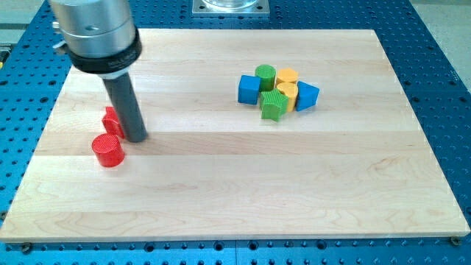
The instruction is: Move the green star into the green circle
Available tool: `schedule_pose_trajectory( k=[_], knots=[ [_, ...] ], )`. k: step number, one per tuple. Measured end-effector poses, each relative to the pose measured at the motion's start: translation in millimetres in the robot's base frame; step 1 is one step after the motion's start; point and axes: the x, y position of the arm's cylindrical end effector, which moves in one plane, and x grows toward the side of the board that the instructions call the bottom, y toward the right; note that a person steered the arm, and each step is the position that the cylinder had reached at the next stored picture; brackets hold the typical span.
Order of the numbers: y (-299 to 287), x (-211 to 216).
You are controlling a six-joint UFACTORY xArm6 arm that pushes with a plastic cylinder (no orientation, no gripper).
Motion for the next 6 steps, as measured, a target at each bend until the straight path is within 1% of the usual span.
schedule_pose_trajectory(
  k=[1,2,3,4,5,6],
  knots=[
    [27.5,-15.0],
    [70.7,11.4],
    [178.9,22.8],
    [233.3,-13.9],
    [235.6,-33.1],
    [258.2,-42.5]
  ],
)
